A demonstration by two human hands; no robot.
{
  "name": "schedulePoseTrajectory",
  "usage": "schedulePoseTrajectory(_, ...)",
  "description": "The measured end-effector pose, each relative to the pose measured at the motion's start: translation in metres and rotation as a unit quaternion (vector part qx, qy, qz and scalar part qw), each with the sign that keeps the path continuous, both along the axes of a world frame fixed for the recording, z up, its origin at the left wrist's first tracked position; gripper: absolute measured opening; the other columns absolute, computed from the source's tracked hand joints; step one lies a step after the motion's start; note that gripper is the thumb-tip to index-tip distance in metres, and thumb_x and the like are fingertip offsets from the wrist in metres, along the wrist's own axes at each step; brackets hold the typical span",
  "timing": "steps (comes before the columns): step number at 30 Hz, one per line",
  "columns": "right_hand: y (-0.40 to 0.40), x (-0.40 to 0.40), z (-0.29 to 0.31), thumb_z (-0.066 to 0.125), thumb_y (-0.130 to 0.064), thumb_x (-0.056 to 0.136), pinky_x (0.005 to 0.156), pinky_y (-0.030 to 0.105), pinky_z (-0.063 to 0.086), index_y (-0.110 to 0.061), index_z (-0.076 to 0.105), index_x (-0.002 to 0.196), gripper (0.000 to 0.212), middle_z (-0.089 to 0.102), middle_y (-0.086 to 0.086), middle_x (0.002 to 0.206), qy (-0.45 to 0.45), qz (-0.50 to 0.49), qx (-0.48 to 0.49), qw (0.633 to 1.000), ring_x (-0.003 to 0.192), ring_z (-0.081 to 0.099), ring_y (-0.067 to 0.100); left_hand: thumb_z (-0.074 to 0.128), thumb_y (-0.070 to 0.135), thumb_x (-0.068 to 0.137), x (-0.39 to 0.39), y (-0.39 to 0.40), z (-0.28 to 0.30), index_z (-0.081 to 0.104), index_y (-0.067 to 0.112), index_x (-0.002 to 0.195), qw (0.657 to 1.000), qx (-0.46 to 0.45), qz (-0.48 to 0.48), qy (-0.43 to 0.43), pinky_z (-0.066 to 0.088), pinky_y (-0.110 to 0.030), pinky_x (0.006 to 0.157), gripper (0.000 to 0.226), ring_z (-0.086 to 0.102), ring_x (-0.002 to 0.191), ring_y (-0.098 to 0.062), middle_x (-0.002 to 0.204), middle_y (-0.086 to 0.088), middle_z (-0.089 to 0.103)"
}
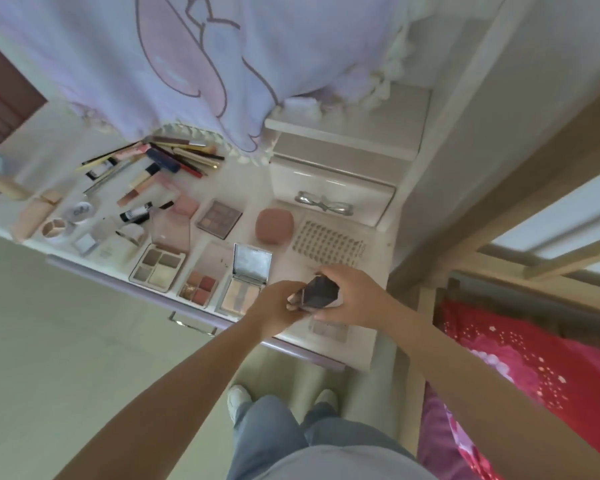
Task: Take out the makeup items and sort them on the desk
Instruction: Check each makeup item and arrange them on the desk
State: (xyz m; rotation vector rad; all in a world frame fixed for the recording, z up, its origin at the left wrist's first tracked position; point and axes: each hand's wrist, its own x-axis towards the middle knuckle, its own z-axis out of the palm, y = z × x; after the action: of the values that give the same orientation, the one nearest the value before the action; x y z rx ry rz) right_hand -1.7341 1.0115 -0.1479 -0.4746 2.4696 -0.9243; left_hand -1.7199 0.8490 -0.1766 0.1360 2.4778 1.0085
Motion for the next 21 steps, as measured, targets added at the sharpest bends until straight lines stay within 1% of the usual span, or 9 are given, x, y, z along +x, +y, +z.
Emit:
schedulePoseTrajectory(2,0.007,-0.002,-0.001,0.076,-0.032,0.069,0.069,0.012,0.035,-0.017,0.047,0.127,0.066,0.052,-0.006,0.109,-0.030,-0.003,-0.030,0.999,0.092,0.049,0.012,0.071,0.008,0.077,-0.003,-0.005,0.002,0.063,0.008,0.113,1.000,0.008,0.013,-0.014,0.036,-0.007,0.068,0.037,0.058,0.099,-0.022,0.109,-0.013,0.066)
schedulePoseTrajectory(5,0.025,0.000,-0.012,0.072,-0.027,0.076,0.071,0.007,0.037,-0.016,0.043,0.132,0.063,0.050,-0.005,0.115,-0.082,-0.028,-0.036,0.996,0.100,0.047,0.009,0.069,-0.001,0.078,-0.006,-0.012,0.007,0.059,0.006,0.117,0.998,0.020,0.032,-0.048,0.039,0.002,0.063,0.041,0.054,0.092,-0.013,0.106,-0.008,0.064)
schedulePoseTrajectory(7,0.033,0.005,-0.025,0.069,-0.039,0.077,0.086,0.016,0.039,-0.011,0.045,0.131,0.065,0.051,0.003,0.125,-0.085,-0.017,0.016,0.996,0.111,0.047,0.013,0.067,-0.001,0.079,-0.009,-0.016,0.008,0.059,0.003,0.114,0.998,0.009,0.032,-0.056,0.037,0.006,0.060,0.037,0.051,0.089,-0.011,0.104,-0.010,0.064)
schedulePoseTrajectory(9,0.035,0.014,-0.038,0.054,-0.065,0.063,0.101,0.027,0.033,-0.008,0.045,0.131,0.089,0.049,0.008,0.131,-0.057,0.019,0.080,0.995,0.123,0.043,0.022,0.067,-0.002,0.078,-0.011,-0.018,0.008,0.060,0.001,0.111,0.998,0.006,0.031,-0.059,0.036,0.006,0.059,0.034,0.051,0.088,-0.011,0.102,-0.012,0.064)
schedulePoseTrajectory(11,0.035,0.025,-0.054,0.038,-0.071,0.050,0.104,0.034,0.032,-0.009,0.043,0.132,0.103,0.047,0.010,0.131,-0.036,0.025,0.110,0.993,0.124,0.041,0.027,0.067,-0.003,0.078,-0.011,-0.018,0.007,0.060,0.001,0.111,0.997,0.003,0.032,-0.063,0.036,0.007,0.058,0.033,0.051,0.087,-0.012,0.102,-0.012,0.064)
schedulePoseTrajectory(14,0.028,0.034,-0.059,0.054,-0.065,0.059,0.103,0.037,0.032,-0.012,0.034,0.137,0.096,0.039,0.010,0.136,0.024,0.034,0.144,0.989,0.126,0.036,0.029,0.066,-0.004,0.078,-0.011,-0.016,0.006,0.059,0.000,0.111,0.997,0.009,0.038,-0.067,0.036,0.007,0.059,0.034,0.051,0.085,-0.011,0.101,-0.011,0.063)
schedulePoseTrajectory(17,0.019,0.037,-0.067,0.067,-0.043,0.075,0.104,0.036,0.029,-0.015,0.027,0.140,0.082,0.033,0.008,0.141,0.064,0.033,0.159,0.985,0.129,0.031,0.027,0.065,-0.009,0.077,-0.008,-0.016,0.006,0.055,0.001,0.117,0.996,0.032,0.058,-0.063,0.037,0.008,0.061,0.042,0.052,0.082,-0.006,0.098,-0.002,0.056)
schedulePoseTrajectory(19,0.016,0.037,-0.067,0.068,-0.036,0.075,0.101,0.038,0.032,-0.013,0.033,0.137,0.075,0.039,0.010,0.136,0.076,0.025,0.160,0.984,0.125,0.036,0.031,0.064,-0.013,0.076,-0.003,-0.016,0.003,0.051,0.002,0.121,0.994,0.062,0.078,-0.052,0.040,0.006,0.065,0.049,0.052,0.088,-0.009,0.099,0.000,0.053)
schedulePoseTrajectory(21,0.018,0.039,-0.068,0.070,-0.036,0.065,0.088,0.043,0.043,-0.009,0.045,0.123,0.069,0.055,0.016,0.118,0.089,0.023,0.134,0.987,0.107,0.053,0.040,0.063,-0.011,0.076,0.008,-0.018,-0.002,0.052,0.004,0.120,0.993,0.051,0.110,0.003,0.043,0.001,0.068,0.048,0.051,0.083,-0.007,0.098,0.001,0.052)
